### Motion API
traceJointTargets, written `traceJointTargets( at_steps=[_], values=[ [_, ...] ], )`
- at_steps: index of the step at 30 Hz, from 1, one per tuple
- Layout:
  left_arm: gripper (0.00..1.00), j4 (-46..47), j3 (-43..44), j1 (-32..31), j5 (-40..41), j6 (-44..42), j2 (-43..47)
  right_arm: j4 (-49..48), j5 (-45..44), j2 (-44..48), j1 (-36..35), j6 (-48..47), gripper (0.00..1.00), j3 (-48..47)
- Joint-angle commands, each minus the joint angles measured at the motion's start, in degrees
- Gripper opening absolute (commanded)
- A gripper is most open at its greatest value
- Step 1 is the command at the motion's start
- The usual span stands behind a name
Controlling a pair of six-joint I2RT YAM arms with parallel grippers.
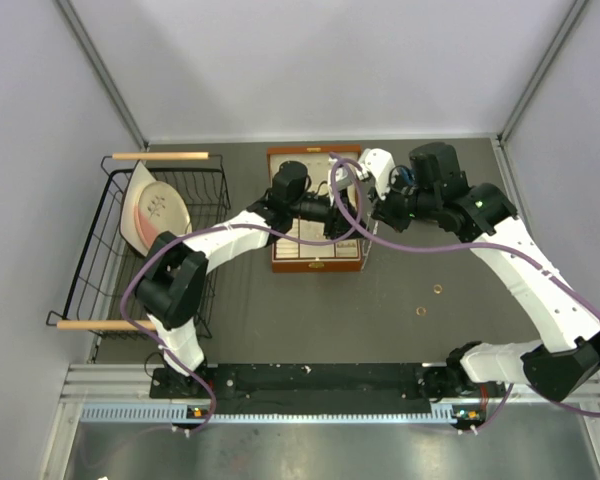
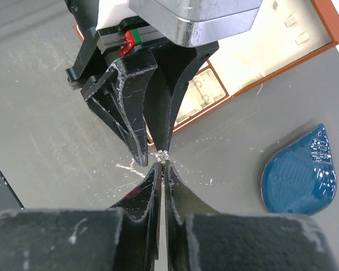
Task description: Organize the mixed jewelry
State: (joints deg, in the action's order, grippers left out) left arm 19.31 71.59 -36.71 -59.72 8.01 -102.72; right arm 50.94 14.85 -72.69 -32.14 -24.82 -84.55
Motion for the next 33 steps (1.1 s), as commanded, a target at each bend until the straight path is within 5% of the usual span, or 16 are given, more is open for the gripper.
traceJointTargets(
  at_steps=[1, 12, 18, 33],
  values=[
    [0.32, 1.35, -0.40, -0.56, -0.57, -1.42, -0.73, 0.21, -0.09, 2.20, -0.29, 0.47, 0.00, -3.34],
    [0.19, 0.55, 0.04, -1.17, 0.13, -2.03, -1.70, 0.22, -0.79, 2.90, -0.29, 0.30, 0.00, -3.25],
    [0.00, 0.20, 0.13, -1.26, 0.57, -2.03, -1.61, 0.21, -0.96, 2.99, -0.29, 0.12, 0.00, -2.46],
    [0.00, -0.94, 1.79, 1.55, 1.45, 1.12, 1.99, -1.01, -3.86, 2.46, -0.29, -1.28, 0.00, 0.35]
  ],
)
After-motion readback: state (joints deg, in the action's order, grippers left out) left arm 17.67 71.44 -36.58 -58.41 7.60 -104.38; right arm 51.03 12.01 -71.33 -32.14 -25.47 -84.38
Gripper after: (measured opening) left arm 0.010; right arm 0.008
